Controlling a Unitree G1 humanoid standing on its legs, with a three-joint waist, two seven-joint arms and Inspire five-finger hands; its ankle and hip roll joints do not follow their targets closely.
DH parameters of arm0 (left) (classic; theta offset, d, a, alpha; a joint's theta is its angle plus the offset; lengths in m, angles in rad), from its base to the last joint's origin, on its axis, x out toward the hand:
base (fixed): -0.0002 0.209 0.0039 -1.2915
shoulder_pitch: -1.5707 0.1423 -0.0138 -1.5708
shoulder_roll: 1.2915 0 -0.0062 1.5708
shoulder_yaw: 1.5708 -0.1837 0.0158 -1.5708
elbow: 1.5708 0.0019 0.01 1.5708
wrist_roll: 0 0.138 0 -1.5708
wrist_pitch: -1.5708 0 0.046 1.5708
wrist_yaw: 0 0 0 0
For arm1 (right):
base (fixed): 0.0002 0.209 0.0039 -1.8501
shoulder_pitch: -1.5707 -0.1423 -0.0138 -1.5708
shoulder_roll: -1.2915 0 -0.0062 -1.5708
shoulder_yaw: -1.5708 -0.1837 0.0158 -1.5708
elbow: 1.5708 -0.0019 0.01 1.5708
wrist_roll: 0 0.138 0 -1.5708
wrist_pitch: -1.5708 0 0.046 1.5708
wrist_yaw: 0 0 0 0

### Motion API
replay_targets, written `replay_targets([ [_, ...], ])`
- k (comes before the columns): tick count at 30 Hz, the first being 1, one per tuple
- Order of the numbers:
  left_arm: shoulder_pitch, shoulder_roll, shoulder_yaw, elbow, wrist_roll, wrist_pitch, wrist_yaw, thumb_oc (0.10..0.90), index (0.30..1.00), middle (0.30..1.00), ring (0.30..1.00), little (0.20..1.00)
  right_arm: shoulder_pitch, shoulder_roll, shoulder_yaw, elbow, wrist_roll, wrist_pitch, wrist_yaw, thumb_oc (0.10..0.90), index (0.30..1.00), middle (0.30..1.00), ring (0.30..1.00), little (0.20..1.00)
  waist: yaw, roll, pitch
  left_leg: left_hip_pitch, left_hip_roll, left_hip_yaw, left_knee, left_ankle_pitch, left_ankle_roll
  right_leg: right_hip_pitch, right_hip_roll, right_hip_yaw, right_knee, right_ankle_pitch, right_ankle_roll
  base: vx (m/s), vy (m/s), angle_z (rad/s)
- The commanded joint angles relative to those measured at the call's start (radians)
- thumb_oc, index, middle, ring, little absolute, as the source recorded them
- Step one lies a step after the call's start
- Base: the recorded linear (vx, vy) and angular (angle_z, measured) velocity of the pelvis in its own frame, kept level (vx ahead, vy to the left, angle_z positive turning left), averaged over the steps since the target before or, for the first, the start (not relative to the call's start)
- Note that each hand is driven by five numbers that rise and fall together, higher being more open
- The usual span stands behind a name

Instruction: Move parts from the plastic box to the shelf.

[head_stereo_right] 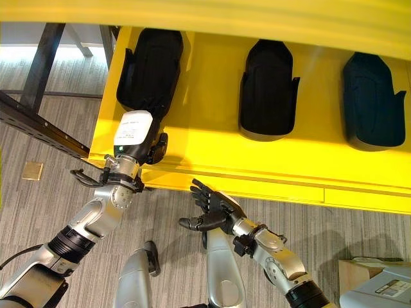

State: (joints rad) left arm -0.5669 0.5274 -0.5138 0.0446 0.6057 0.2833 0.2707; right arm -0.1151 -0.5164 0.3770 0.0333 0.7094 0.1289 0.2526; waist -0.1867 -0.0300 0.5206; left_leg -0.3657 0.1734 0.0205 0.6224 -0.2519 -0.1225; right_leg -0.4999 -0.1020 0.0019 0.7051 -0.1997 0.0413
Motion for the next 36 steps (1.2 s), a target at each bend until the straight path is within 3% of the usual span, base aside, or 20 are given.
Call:
replay_targets([
  [1, 0.02, -0.001, -0.011, -0.111, 0.036, -0.041, -0.002, 0.9, 1.0, 1.0, 1.0, 1.0, -0.01, 0.043, -0.031, -0.117, 0.017, -0.085, 0.026, 0.9, 1.0, 1.0, 1.0, 1.0, 0.0, -0.006, -0.057, 0.003, -0.037, 0.041, -0.06, 0.043, 0.128, 0.093, 0.008, 0.02, -0.014, -0.054, -0.029, 0.0, 0.0, 0.0],
  [36, 0.052, -0.007, -0.005, -0.139, 0.023, -0.052, -0.018, 0.9, 1.0, 1.0, 1.0, 1.0, 0.001, 0.056, -0.039, -0.114, 0.014, -0.089, 0.02, 0.9, 1.0, 1.0, 1.0, 1.0, 0.004, -0.004, -0.064, 0.005, -0.041, 0.04, -0.055, 0.038, 0.131, 0.098, 0.005, 0.019, -0.016, -0.052, -0.027, 0.0, 0.0, 0.0],
])
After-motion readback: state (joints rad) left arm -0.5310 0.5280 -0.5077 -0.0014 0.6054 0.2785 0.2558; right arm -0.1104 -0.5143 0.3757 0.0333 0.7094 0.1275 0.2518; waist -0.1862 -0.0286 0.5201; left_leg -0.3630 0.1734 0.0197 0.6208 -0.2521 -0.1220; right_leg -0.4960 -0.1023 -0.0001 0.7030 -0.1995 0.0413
